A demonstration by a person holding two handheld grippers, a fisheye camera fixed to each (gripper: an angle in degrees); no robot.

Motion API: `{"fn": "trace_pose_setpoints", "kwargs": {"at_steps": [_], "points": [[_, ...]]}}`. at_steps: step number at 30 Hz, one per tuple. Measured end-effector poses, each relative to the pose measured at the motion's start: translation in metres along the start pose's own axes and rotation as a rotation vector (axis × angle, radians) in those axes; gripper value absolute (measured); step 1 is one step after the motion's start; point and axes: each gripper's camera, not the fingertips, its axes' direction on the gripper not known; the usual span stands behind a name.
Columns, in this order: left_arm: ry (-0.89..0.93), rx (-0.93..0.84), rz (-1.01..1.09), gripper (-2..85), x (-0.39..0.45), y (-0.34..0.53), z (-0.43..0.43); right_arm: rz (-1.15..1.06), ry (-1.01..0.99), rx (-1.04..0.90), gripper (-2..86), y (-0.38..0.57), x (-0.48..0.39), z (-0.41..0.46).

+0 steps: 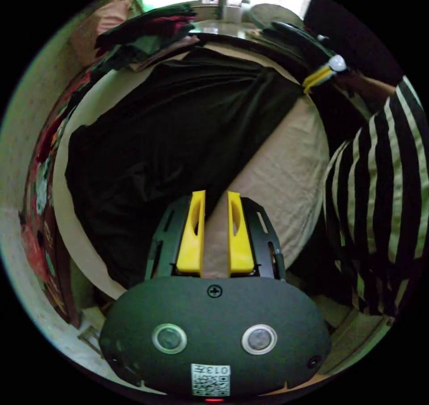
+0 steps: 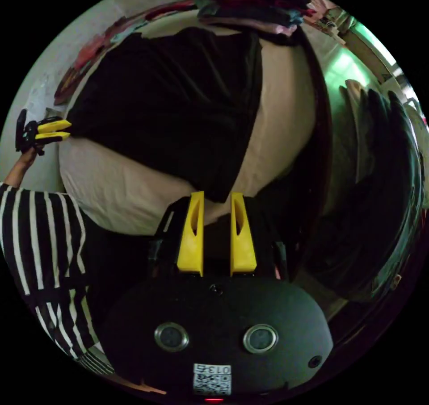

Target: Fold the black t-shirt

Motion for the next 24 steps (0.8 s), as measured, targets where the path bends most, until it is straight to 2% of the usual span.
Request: {"fn": "trace_pose_setpoints", "kwargs": {"at_steps": [1, 5, 9, 11, 14, 18, 21, 24], "points": [[-0.036, -0.015, 0.01, 8.2, 0.005, -0.004, 0.006, 0.013, -0.011, -0.002, 8.6, -0.004, 0.0, 0.004], [0.015, -0.068, 0.046, 8.1, 0.003, -0.024, 0.029, 0.045, -0.003, -0.008, 6.6, -0.014, 0.0, 0.008], [-0.02, -0.117, 0.079, 3.2, -0.004, -0.035, 0.038, -0.041, 0.055, -0.065, 3.0, -0.028, -0.008, 0.006], [0.08, -0.171, 0.062, 1.7, -0.017, -0.042, 0.034, -0.112, 0.094, -0.071, 2.3, -0.032, -0.015, -0.002], [0.134, -0.156, 0.06, 1.2, -0.029, -0.044, 0.017, -0.179, 0.149, -0.005, 1.7, -0.029, -0.02, -0.024], [0.197, -0.183, 0.052, 1.9, -0.036, -0.039, 0.022, -0.201, 0.138, 0.023, 1.8, -0.025, -0.016, -0.012], [0.211, -0.167, 0.009, 4.8, -0.042, -0.027, 0.022, -0.186, 0.236, -0.132, 2.6, -0.029, -0.016, 0.019], [0.228, -0.138, -0.058, 7.6, -0.055, -0.003, 0.003, -0.118, 0.275, -0.067, 2.5, -0.025, -0.015, 0.0]]}}
